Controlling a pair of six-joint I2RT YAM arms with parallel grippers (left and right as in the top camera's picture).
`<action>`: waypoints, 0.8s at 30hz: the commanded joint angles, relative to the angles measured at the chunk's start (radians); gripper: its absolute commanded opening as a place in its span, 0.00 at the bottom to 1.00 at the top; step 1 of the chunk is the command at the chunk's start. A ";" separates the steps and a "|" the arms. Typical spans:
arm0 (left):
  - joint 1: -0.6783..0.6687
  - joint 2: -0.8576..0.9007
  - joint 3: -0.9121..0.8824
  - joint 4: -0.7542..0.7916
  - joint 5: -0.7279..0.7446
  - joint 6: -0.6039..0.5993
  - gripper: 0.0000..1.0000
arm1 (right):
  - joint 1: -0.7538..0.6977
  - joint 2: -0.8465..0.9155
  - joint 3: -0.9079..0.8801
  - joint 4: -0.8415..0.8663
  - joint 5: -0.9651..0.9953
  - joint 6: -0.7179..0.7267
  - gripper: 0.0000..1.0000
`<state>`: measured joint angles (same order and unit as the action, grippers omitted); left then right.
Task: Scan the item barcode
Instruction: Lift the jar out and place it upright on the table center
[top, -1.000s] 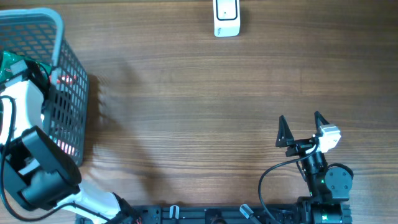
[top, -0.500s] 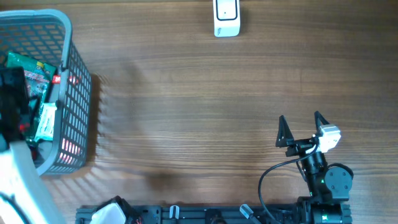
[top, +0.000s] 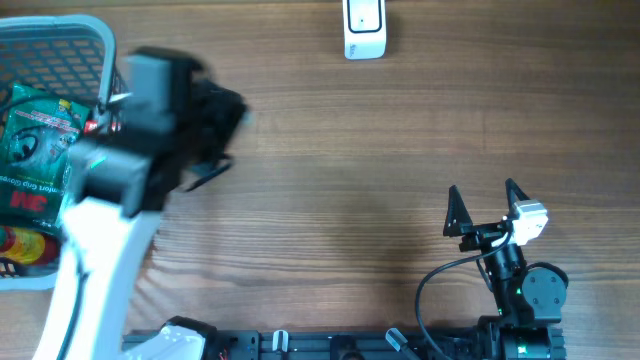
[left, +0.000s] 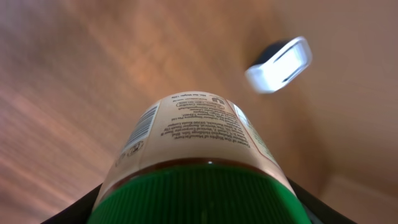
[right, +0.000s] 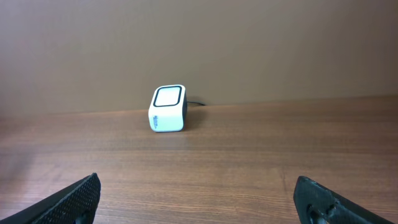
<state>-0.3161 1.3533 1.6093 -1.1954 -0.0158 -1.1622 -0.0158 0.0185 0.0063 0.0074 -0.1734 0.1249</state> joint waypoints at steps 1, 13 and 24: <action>-0.155 0.160 0.011 0.003 -0.117 -0.138 0.47 | 0.005 -0.003 -0.001 0.003 0.021 -0.020 1.00; -0.312 0.669 0.011 0.156 -0.116 -0.308 0.49 | 0.005 -0.003 -0.001 0.003 0.021 -0.020 1.00; -0.339 0.798 0.011 0.229 -0.099 -0.339 0.55 | 0.005 -0.003 -0.001 0.003 0.021 -0.020 1.00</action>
<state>-0.6460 2.1223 1.6096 -0.9676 -0.1074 -1.4651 -0.0158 0.0185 0.0063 0.0074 -0.1738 0.1249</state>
